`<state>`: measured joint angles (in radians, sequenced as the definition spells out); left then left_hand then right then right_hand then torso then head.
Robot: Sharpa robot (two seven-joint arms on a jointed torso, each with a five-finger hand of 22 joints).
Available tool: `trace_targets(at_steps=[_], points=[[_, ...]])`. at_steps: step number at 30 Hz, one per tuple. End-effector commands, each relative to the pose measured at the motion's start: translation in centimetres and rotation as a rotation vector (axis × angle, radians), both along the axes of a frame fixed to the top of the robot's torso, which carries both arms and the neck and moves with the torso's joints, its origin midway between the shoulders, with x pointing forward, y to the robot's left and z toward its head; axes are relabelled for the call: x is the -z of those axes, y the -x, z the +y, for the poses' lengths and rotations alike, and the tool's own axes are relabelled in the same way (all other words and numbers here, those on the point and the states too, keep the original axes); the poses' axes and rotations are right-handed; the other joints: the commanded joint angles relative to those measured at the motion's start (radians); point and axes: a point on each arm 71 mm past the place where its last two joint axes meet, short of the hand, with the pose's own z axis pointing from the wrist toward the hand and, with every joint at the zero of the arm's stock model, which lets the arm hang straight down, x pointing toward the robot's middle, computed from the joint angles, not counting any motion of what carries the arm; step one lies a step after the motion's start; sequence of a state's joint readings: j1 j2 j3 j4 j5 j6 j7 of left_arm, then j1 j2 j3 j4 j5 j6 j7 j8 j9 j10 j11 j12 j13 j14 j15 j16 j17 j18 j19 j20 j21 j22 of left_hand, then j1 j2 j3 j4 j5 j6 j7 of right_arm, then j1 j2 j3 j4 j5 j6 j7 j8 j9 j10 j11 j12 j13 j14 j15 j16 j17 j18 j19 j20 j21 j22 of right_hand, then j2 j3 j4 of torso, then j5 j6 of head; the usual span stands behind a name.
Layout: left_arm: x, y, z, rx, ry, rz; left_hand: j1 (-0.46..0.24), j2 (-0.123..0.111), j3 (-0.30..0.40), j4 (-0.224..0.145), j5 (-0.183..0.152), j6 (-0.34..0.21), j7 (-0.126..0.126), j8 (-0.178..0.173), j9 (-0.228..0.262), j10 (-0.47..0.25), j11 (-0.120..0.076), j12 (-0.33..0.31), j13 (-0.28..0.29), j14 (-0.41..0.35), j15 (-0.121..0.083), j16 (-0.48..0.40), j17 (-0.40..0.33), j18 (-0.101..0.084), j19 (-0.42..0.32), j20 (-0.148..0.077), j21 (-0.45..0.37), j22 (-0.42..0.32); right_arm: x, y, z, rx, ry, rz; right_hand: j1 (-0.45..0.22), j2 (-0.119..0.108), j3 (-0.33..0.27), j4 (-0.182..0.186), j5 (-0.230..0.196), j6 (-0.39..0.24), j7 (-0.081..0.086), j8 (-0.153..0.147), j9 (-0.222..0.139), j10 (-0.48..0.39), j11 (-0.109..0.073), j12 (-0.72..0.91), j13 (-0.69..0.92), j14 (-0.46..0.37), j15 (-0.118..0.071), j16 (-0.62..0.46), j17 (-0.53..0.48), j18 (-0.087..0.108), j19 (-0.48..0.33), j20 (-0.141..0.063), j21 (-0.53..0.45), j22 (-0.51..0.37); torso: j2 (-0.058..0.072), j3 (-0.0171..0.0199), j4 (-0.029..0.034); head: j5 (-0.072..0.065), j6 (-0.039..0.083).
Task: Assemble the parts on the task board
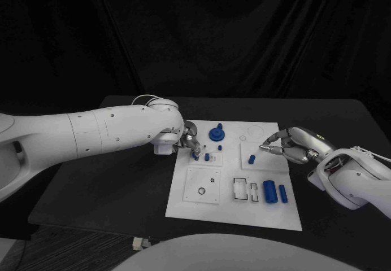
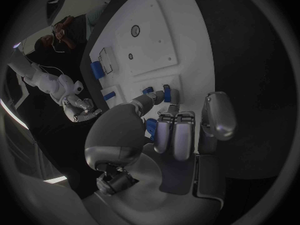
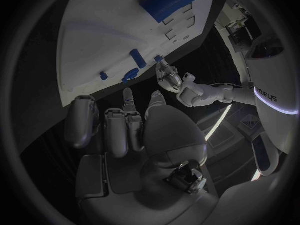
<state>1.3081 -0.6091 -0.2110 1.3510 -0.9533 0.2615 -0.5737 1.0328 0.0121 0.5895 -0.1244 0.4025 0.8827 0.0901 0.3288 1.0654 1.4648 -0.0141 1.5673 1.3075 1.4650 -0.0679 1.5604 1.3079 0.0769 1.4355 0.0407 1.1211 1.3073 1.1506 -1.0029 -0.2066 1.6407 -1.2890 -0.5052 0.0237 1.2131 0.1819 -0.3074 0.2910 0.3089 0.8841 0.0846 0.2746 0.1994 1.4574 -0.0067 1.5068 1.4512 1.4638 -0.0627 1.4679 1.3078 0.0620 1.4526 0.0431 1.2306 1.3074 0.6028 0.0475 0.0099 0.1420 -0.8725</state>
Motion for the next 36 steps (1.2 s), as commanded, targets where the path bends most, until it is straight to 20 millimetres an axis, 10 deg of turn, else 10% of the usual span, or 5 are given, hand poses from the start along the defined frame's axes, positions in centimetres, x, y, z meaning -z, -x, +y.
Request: trace_targets(at_steps=[1,18,22,36], points=[[0.32,0.25,-0.16,0.007,0.01,0.014,0.007,-0.002,0.043,-0.044,-0.002,0.025,-0.025,0.003,-0.001,0.106,-0.002,0.004,0.263,0.101,-0.005,-0.003,0.253,0.005,0.002,-0.004,-0.006,0.154,0.12,0.05,-0.04,0.009,0.004,0.007,0.01,0.003,0.0,-0.002,0.003,0.005,0.002,-0.003,-0.002,0.067,-0.001,-0.003,0.025,0.069,-0.007,-0.004,0.121,0.009,-0.009,-0.001,-0.006,0.169,0.0,-0.0001,-0.0002,0.0,0.0],[0.49,0.41,0.03,0.028,-0.012,0.046,-0.012,-0.007,-0.038,-0.007,-0.154,0.031,-0.039,-0.034,-0.038,0.106,-0.009,0.004,0.263,0.099,-0.008,-0.007,0.251,0.006,0.001,-0.004,-0.024,0.151,0.12,0.07,-0.01,0.007,0.003,0.006,0.013,0.003,0.0,-0.002,0.004,0.004,0.003,-0.004,-0.002,0.067,0.0,-0.002,0.026,0.07,-0.007,-0.004,0.121,0.009,-0.009,-0.001,-0.006,0.169,0.0,-0.0001,-0.0001,0.0,0.0],[0.49,0.42,0.07,0.029,-0.013,0.048,-0.028,-0.007,-0.091,0.031,-0.249,0.044,-0.036,-0.06,-0.066,0.106,-0.007,0.004,0.263,0.099,-0.006,-0.009,0.25,0.007,0.001,-0.003,-0.032,0.15,0.13,0.06,0.0,0.007,0.003,0.006,0.013,0.003,0.0,-0.002,0.004,0.004,0.003,-0.004,-0.002,0.067,0.0,-0.002,0.026,0.07,-0.007,-0.004,0.121,0.009,-0.009,-0.001,-0.006,0.169,0.0,0.0,0.0001,-0.001,0.0],[0.48,0.39,0.08,0.025,-0.012,0.044,-0.062,-0.007,-0.203,0.121,-0.319,0.057,-0.028,-0.086,-0.093,0.106,0.001,0.004,0.263,0.096,0.0,-0.015,0.245,0.007,0.002,0.002,-0.045,0.149,0.17,0.05,0.01,0.006,0.004,0.008,0.013,0.003,0.0,-0.002,0.004,0.004,0.003,-0.004,-0.002,0.067,0.0,-0.002,0.026,0.07,-0.007,-0.004,0.121,0.009,-0.009,-0.001,-0.006,0.169,0.0,0.0,0.0002,-0.001,0.0]])
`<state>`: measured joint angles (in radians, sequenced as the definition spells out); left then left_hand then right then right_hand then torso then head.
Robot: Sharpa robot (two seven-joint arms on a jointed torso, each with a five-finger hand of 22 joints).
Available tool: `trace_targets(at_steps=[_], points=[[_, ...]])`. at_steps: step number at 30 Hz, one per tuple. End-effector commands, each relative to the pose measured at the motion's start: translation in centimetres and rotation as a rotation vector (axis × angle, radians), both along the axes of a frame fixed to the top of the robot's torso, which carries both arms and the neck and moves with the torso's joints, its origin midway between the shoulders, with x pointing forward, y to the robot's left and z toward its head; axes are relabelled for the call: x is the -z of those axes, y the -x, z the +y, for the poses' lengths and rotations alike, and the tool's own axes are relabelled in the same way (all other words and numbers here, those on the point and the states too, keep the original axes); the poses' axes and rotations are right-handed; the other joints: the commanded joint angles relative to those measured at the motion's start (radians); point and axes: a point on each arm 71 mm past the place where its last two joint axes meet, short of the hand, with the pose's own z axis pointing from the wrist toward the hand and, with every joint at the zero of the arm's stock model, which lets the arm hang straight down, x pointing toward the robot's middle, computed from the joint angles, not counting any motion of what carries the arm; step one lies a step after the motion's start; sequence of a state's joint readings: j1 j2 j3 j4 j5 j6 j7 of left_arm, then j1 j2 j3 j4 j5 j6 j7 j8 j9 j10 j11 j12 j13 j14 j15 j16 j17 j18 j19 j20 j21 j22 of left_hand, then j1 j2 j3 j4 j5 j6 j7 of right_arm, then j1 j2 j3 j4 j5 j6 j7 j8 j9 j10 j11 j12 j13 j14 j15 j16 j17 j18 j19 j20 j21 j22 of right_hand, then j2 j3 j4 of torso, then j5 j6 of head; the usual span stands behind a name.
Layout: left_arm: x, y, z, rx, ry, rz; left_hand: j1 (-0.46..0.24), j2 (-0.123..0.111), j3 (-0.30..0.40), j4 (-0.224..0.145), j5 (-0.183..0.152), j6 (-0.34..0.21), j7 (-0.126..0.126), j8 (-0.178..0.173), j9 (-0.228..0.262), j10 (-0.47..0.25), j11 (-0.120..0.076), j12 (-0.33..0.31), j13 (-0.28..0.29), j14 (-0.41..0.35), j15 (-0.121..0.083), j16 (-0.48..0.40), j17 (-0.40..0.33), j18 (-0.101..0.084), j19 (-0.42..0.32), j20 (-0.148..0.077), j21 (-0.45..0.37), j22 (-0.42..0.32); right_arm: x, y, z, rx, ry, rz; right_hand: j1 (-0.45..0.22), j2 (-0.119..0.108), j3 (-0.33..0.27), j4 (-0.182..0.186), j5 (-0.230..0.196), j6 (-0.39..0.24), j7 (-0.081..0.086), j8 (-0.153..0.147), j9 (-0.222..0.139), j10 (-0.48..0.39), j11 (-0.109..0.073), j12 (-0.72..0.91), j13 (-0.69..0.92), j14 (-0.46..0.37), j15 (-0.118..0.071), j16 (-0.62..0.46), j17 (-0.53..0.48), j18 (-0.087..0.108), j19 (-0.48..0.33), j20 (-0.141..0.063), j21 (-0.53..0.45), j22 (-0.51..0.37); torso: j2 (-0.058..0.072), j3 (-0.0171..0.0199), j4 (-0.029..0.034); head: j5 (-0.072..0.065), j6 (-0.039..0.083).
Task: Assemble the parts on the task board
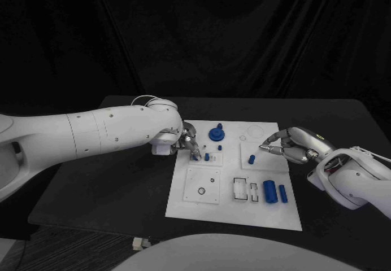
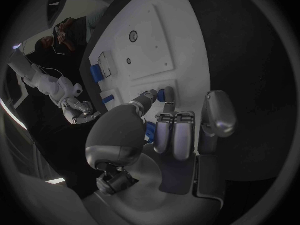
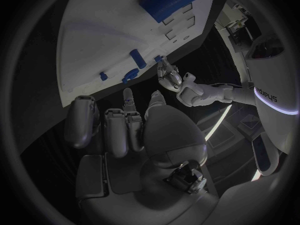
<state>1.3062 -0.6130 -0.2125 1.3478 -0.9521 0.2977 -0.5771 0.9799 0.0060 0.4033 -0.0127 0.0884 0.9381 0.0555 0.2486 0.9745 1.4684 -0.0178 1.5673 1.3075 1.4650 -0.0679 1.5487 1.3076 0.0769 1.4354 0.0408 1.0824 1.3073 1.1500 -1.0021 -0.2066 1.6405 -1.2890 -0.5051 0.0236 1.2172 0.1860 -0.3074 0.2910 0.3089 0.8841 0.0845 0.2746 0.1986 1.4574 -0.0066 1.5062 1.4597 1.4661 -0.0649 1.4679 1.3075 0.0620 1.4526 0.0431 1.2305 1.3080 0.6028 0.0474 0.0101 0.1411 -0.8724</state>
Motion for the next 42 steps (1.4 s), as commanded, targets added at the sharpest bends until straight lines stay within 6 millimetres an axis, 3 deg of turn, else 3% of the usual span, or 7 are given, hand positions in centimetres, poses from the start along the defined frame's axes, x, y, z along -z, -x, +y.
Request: trace_targets(at_steps=[1,7,14,22,28,42], points=[[0.19,0.23,-0.23,0.01,0.006,0.015,-0.015,0.0,-0.031,0.023,-0.011,0.001,0.008,-0.009,-0.003,0.102,0.005,0.004,0.263,0.096,0.0,-0.004,0.245,0.008,0.002,0.002,-0.008,0.149,0.15,0.04,-0.02,0.007,0.005,0.007,0.008,-0.001,0.0,-0.002,0.004,0.004,0.003,-0.004,-0.001,0.067,0.0,-0.002,0.017,0.067,-0.004,-0.004,0.121,0.009,-0.009,-0.001,-0.006,0.169,0.0,0.0002,-0.0001,0.0,0.0],[0.19,0.19,-0.18,0.007,0.007,0.013,-0.039,0.006,-0.079,0.073,-0.029,0.0,0.011,-0.017,-0.008,0.102,0.008,0.004,0.263,0.096,0.003,-0.006,0.244,0.008,0.002,0.005,-0.015,0.148,0.17,0.03,-0.02,0.006,0.005,0.008,0.008,-0.001,0.0,-0.002,0.004,0.004,0.003,-0.004,-0.001,0.067,0.0,-0.002,0.017,0.067,-0.004,-0.004,0.121,0.009,-0.009,-0.001,-0.006,0.169,0.0,0.0001,0.0001,0.0,0.0],[0.18,0.07,-0.14,0.002,0.008,0.008,-0.046,0.009,-0.101,0.094,-0.031,-0.003,0.013,-0.021,-0.011,0.102,0.01,0.004,0.263,0.095,0.004,-0.008,0.243,0.009,0.003,0.006,-0.017,0.148,0.21,0.01,-0.01,0.005,0.006,0.009,0.008,-0.001,0.0,-0.002,0.004,0.004,0.003,-0.004,-0.001,0.067,0.0,-0.002,0.017,0.067,-0.004,-0.004,0.121,0.009,-0.009,-0.001,-0.006,0.169,0.0,0.0001,-0.0001,0.001,0.0],[0.19,0.07,-0.13,0.003,0.01,0.009,-0.015,0.01,-0.109,0.086,-0.02,-0.007,0.012,-0.021,-0.008,0.102,0.01,0.004,0.263,0.094,0.005,-0.009,0.241,0.009,0.002,0.006,-0.021,0.148,0.23,0.01,-0.01,0.005,0.006,0.01,0.008,-0.001,0.0,-0.002,0.004,0.004,0.003,-0.004,-0.001,0.067,0.0,-0.002,0.017,0.067,-0.004,-0.004,0.121,0.009,-0.009,-0.001,-0.006,0.169,0.0,0.0002,0.0,-0.001,0.0],[0.11,0.21,-0.09,0.002,0.022,0.002,0.023,-0.005,-0.126,0.065,-0.019,-0.013,0.013,-0.018,0.0,0.102,0.01,0.004,0.263,0.092,0.005,-0.016,0.237,0.011,-0.001,0.007,-0.034,0.146,0.24,0.02,-0.03,0.005,0.007,0.01,0.008,-0.001,0.0,-0.002,0.004,0.004,0.003,-0.004,-0.001,0.067,0.0,-0.002,0.017,0.067,-0.004,-0.004,0.121,0.009,-0.009,-0.001,-0.006,0.169,0.0,0.0001,-0.0001,-0.003,0.0],[-0.5,0.69,0.67,-0.006,0.083,-0.036,0.049,-0.014,-0.166,0.062,-0.026,-0.043,0.015,0.025,0.047,0.102,0.013,0.004,0.263,0.09,0.007,-0.019,0.234,0.012,-0.003,0.009,-0.043,0.145,0.26,0.01,-0.14,0.008,0.008,0.012,0.008,-0.001,0.0,-0.002,0.004,0.004,0.003,-0.004,-0.001,0.067,0.0,-0.002,0.017,0.067,-0.004,-0.004,0.121,0.009,-0.009,-0.001,-0.006,0.169,0.0,0.0001,-0.0002,-0.005,0.0]])
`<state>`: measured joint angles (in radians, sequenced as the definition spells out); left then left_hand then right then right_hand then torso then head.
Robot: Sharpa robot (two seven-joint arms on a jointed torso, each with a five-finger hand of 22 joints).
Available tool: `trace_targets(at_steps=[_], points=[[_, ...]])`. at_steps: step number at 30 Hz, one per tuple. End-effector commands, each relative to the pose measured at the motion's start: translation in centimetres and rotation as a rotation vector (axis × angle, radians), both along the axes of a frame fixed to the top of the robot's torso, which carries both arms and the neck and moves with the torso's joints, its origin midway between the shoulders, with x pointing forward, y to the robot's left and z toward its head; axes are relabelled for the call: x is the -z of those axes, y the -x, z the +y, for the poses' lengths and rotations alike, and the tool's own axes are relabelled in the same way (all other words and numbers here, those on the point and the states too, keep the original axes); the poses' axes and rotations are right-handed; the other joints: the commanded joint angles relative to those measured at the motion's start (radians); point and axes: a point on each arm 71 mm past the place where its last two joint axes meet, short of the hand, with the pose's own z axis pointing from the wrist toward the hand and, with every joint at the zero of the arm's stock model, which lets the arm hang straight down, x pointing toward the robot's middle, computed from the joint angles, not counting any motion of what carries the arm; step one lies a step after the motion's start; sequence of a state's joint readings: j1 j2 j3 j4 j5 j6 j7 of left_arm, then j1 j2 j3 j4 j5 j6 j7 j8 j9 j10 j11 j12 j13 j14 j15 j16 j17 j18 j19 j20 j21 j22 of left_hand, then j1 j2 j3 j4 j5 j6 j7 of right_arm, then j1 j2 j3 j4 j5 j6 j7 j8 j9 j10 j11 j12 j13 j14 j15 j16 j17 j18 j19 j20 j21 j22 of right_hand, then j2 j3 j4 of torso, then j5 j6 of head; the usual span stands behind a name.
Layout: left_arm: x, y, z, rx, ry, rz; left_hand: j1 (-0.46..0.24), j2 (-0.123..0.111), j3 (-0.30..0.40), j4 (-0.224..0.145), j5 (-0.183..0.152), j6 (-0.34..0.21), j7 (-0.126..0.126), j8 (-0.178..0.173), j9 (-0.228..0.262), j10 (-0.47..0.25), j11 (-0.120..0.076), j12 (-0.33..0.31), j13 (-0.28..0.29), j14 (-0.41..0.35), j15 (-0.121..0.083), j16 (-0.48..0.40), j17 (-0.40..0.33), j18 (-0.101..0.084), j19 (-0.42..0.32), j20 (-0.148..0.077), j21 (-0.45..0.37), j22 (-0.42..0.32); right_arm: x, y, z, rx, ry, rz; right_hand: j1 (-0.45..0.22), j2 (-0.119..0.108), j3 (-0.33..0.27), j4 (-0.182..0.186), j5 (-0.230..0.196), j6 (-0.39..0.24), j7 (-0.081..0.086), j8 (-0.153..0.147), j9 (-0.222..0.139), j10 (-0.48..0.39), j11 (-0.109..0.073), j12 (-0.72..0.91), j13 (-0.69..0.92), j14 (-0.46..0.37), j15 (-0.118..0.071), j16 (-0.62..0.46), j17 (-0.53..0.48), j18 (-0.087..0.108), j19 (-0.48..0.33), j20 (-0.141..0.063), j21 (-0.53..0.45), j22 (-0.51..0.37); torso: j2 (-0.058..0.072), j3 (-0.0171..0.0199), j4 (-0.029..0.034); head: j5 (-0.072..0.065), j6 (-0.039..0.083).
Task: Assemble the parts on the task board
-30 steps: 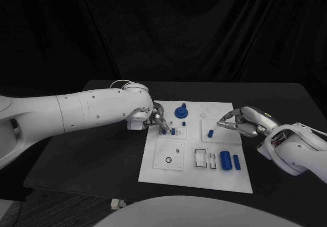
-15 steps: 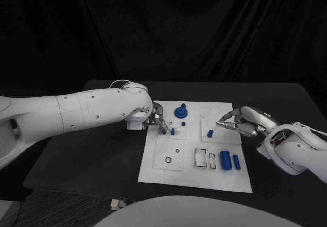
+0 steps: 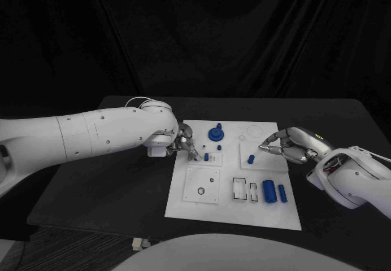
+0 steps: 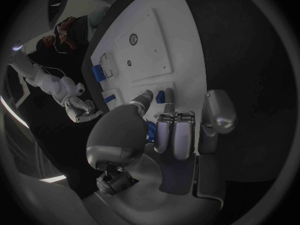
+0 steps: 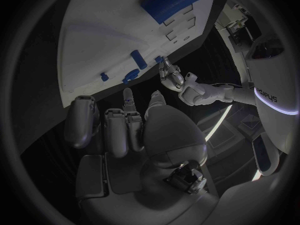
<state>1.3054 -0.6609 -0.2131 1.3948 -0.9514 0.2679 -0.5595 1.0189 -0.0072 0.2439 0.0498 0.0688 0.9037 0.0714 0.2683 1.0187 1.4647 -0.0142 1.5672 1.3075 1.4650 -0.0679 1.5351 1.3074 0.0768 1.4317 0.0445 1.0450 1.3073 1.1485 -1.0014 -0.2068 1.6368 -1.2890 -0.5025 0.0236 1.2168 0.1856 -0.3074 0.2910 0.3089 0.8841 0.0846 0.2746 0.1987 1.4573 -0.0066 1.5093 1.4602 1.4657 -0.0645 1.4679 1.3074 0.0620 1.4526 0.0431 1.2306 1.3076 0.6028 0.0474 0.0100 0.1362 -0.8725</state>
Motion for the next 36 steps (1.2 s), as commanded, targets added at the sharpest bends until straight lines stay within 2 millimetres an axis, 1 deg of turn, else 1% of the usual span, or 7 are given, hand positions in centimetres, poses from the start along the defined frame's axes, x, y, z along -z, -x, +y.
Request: trace_targets(at_steps=[1,11,17,23,32,35,36], points=[[-0.4,0.0,-0.4,0.008,0.06,-0.026,0.01,-0.002,-0.012,0.001,-0.008,-0.014,0.0,0.007,0.005,0.106,0.01,0.004,0.263,0.089,0.008,-0.007,0.234,0.012,0.0,0.005,-0.007,0.145,0.1,0.0,-0.1,0.007,0.006,0.008,0.009,0.0,0.0,-0.002,0.004,0.004,0.003,-0.004,-0.001,0.067,0.0,-0.005,0.017,0.068,-0.005,-0.004,0.121,0.009,-0.009,-0.001,-0.006,0.169,-0.001,0.0001,0.0,0.0,0.0],[-0.8,0.2,-0.2,0.026,0.122,-0.05,0.019,-0.007,-0.035,0.008,-0.011,-0.029,0.003,0.022,0.019,0.106,0.012,0.004,0.263,0.089,0.01,-0.008,0.233,0.012,-0.001,0.007,-0.01,0.145,0.2,0.0,-0.1,0.009,0.006,0.008,0.011,-0.001,-0.001,-0.001,0.004,0.005,0.003,-0.004,-0.001,0.067,0.0,-0.005,0.016,0.067,-0.005,-0.005,0.12,0.009,-0.008,-0.001,-0.006,0.169,0.0,0.0001,0.0002,-0.004,0.0],[-1.8,0.1,0.2,0.024,0.189,-0.082,0.038,-0.01,-0.085,0.029,0.025,-0.032,-0.002,0.06,0.044,0.106,0.008,0.004,0.263,0.091,0.007,-0.002,0.237,0.011,0.001,0.006,-0.006,0.146,0.2,0.0,-0.2,0.011,0.007,0.007,0.01,0.0,-0.002,-0.001,0.004,0.005,0.003,-0.004,-0.001,0.067,0.0,-0.005,0.017,0.068,-0.005,-0.004,0.121,0.009,-0.009,-0.001,-0.007,0.169,0.0,0.0001,0.0002,-0.005,0.0],[-3.6,-0.3,1.0,-0.004,0.207,-0.112,0.04,-0.009,-0.13,0.061,-0.005,-0.029,-0.006,0.083,0.054,0.106,0.005,0.004,0.263,0.092,0.005,0.001,0.239,0.01,0.005,0.004,0.002,0.148,0.1,0.0,-0.2,0.012,0.007,0.007,0.01,0.0,-0.002,-0.001,0.004,0.005,0.003,-0.004,-0.001,0.067,0.0,-0.005,0.017,0.068,-0.005,-0.004,0.121,0.009,-0.009,-0.001,-0.007,0.169,0.0,0.0001,-0.0002,-0.006,0.0],[-5.8,-0.7,2.4,-0.048,0.211,-0.172,0.082,0.025,-0.226,0.139,-0.013,-0.025,-0.03,0.221,0.159,0.106,-0.014,0.004,0.263,0.099,-0.011,0.016,0.25,0.007,0.018,-0.011,0.028,0.154,0.0,0.1,-0.4,0.015,0.002,-0.001,0.01,-0.001,-0.002,-0.001,0.004,0.005,0.003,-0.004,-0.002,0.067,0.0,-0.006,0.016,0.067,-0.005,-0.006,0.119,0.01,-0.009,-0.001,-0.008,0.169,-0.001,0.0001,-0.0003,-0.008,0.0],[-6.7,-1.1,2.3,-0.048,0.293,-0.221,0.1,0.041,-0.233,0.154,0.006,-0.021,-0.036,0.24,0.17,0.106,-0.018,0.004,0.263,0.103,-0.013,0.028,0.258,0.005,0.021,-0.014,0.038,0.156,-0.2,0.3,-0.4,0.016,-0.005,-0.011,0.01,-0.001,-0.002,-0.001,0.004,0.005,0.003,-0.004,-0.002,0.067,0.0,-0.006,0.016,0.067,-0.005,-0.006,0.119,0.01,-0.009,-0.001,-0.008,0.169,0.0,0.0,-0.0005,-0.007,0.0],[-6.9,-1.2,2.1,-0.046,0.324,-0.234,0.131,0.046,-0.229,0.147,0.044,-0.022,-0.038,0.243,0.171,0.106,-0.02,0.004,0.263,0.105,-0.015,0.032,0.261,0.005,0.019,-0.015,0.038,0.157,-0.3,0.3,-0.4,0.017,-0.007,-0.015,0.009,-0.001,-0.003,-0.001,0.003,0.005,0.003,-0.004,-0.002,0.067,0.0,-0.005,0.016,0.068,-0.005,-0.004,0.121,0.009,-0.008,-0.001,-0.005,0.17,0.0,-0.0001,-0.0003,-0.007,0.0]])
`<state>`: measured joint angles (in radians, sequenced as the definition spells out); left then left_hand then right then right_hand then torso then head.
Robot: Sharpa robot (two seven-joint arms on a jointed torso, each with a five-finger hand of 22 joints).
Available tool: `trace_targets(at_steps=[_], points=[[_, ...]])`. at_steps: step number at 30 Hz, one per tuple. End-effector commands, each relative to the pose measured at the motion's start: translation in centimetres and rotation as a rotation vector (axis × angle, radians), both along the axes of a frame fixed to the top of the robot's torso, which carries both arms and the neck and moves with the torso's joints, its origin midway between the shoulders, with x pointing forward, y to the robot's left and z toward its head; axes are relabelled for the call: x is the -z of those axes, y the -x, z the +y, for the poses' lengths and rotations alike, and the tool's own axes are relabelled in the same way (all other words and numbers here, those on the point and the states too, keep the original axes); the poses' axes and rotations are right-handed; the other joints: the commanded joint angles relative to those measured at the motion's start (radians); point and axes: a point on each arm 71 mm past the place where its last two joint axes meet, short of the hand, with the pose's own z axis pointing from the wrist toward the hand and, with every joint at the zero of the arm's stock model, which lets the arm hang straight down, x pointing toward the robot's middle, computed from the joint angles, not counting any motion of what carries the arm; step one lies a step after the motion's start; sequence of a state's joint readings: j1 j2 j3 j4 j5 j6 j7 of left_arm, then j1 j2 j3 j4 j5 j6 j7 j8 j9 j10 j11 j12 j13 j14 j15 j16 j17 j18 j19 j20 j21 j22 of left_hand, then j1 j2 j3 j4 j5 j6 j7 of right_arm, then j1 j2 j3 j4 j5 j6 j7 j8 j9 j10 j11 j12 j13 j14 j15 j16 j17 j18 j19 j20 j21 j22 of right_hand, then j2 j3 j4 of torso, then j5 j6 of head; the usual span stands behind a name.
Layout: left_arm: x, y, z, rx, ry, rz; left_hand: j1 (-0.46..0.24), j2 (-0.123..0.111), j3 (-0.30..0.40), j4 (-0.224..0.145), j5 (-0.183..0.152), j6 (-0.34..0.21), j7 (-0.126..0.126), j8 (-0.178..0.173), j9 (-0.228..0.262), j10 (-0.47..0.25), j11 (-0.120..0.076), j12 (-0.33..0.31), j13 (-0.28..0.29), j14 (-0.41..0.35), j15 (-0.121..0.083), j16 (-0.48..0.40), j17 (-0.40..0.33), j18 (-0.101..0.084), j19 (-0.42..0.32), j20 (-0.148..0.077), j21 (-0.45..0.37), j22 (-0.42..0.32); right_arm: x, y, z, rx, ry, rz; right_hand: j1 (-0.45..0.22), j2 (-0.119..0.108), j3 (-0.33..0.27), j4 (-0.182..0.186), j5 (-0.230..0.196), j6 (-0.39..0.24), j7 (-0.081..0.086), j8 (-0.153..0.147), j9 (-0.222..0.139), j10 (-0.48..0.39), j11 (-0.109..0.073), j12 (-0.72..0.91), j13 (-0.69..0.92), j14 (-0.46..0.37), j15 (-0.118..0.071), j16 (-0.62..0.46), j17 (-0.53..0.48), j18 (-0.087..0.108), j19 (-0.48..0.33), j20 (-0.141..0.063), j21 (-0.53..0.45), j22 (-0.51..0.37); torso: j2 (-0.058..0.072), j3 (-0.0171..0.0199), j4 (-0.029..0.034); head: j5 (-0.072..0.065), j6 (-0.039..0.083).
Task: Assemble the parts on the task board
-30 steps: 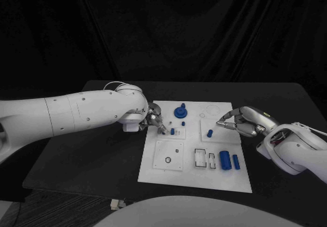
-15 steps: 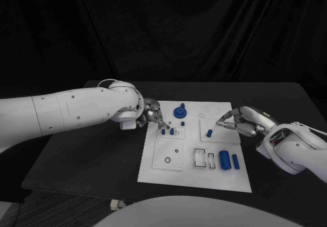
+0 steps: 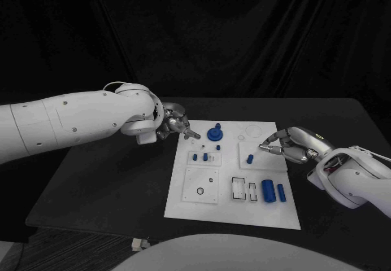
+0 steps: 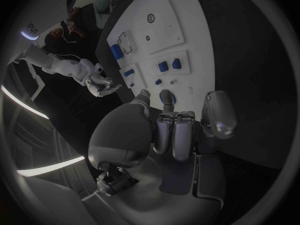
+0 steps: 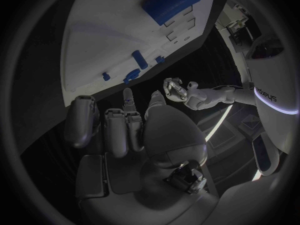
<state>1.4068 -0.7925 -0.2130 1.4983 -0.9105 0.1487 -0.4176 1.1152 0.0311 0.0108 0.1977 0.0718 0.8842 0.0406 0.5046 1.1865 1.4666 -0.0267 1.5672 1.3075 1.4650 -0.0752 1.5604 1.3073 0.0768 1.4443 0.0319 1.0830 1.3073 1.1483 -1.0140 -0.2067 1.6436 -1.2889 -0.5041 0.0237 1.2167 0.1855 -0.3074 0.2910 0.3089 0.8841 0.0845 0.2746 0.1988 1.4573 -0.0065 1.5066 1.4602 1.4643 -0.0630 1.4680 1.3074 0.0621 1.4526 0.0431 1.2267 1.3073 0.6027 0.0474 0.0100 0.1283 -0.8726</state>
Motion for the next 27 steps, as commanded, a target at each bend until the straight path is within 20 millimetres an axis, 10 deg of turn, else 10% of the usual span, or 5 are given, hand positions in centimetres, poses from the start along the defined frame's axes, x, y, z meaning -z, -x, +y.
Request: trace_targets(at_steps=[1,8,11,21,27], points=[[-1.3,-0.5,-0.9,0.005,0.176,-0.089,0.052,0.011,0.006,-0.004,0.06,0.0,-0.01,0.011,0.004,0.104,-0.009,0.004,0.263,0.105,-0.008,0.009,0.262,0.004,0.006,-0.002,0.004,0.158,-0.4,0.1,0.0,0.01,-0.011,-0.019,0.009,-0.001,-0.003,0.0,0.003,0.005,0.003,-0.004,-0.002,0.067,0.0,-0.002,0.016,0.069,-0.006,-0.004,0.121,0.009,-0.008,-0.001,-0.001,0.17,0.0,-0.0001,-0.0003,0.0,0.0],[-3.2,-1.1,-1.9,0.081,0.387,-0.257,0.207,0.015,0.039,-0.022,0.184,-0.012,-0.006,-0.055,-0.084,0.104,-0.005,0.004,0.263,0.097,-0.004,-0.009,0.25,0.009,-0.02,0.0,-0.028,0.151,-1.4,0.1,0.2,0.005,-0.023,-0.048,0.009,-0.001,-0.003,0.0,0.003,0.005,0.003,-0.004,-0.002,0.067,-0.001,-0.003,0.015,0.069,-0.006,-0.005,0.121,0.009,-0.008,-0.001,-0.002,0.17,0.0,0.0003,-0.0009,-0.003,0.0],[-3.9,-1.2,-2.4,0.155,0.42,-0.351,0.299,0.0,0.072,-0.023,0.22,0.012,0.018,-0.182,-0.268,0.076,0.018,-0.037,0.245,0.085,0.013,-0.029,0.236,0.012,-0.042,0.013,-0.05,0.145,-1.9,-0.1,0.3,0.004,-0.025,-0.059,0.009,-0.001,-0.004,0.0,0.003,0.006,0.003,-0.004,-0.002,0.066,-0.001,-0.004,0.014,0.069,-0.006,-0.006,0.12,0.009,-0.008,-0.001,-0.002,0.17,-0.001,0.0,-0.001,-0.005,0.0],[-3.6,-0.9,-3.7,0.37,0.343,-0.555,0.397,-0.088,0.247,0.001,0.073,0.073,0.081,-0.398,-0.636,-0.454,0.079,-0.924,-0.297,-0.236,0.081,-0.402,-0.013,0.039,-0.226,0.069,-0.236,0.099,-4.4,-0.5,0.3,0.004,-0.031,-0.114,0.013,-0.006,-0.005,-0.003,0.0,0.009,0.002,-0.003,-0.001,0.055,-0.001,-0.019,-0.008,0.066,-0.006,-0.013,0.11,0.01,-0.011,-0.001,-0.008,0.168,0.0,-0.0005,0.0,-0.024,0.0],[-3.2,-0.5,-2.3,0.349,0.359,-0.64,0.372,-0.109,0.279,0.024,0.077,0.079,0.098,-0.41,-0.682,-0.555,0.107,-1.007,-0.387,-0.47,0.11,-0.619,-0.178,0.055,-0.352,0.087,-0.369,0.066,-7.5,-1.4,1.4,-0.03,-0.037,-0.191,0.221,-0.058,0.028,-0.052,-0.001,0.044,0.003,0.005,0.0,-0.312,0.008,-0.721,-0.698,-0.026,0.0,-0.282,-0.172,0.06,-0.122,0.004,-0.309,0.075,0.001,-0.0018,0.0002,-0.033,0.0]])
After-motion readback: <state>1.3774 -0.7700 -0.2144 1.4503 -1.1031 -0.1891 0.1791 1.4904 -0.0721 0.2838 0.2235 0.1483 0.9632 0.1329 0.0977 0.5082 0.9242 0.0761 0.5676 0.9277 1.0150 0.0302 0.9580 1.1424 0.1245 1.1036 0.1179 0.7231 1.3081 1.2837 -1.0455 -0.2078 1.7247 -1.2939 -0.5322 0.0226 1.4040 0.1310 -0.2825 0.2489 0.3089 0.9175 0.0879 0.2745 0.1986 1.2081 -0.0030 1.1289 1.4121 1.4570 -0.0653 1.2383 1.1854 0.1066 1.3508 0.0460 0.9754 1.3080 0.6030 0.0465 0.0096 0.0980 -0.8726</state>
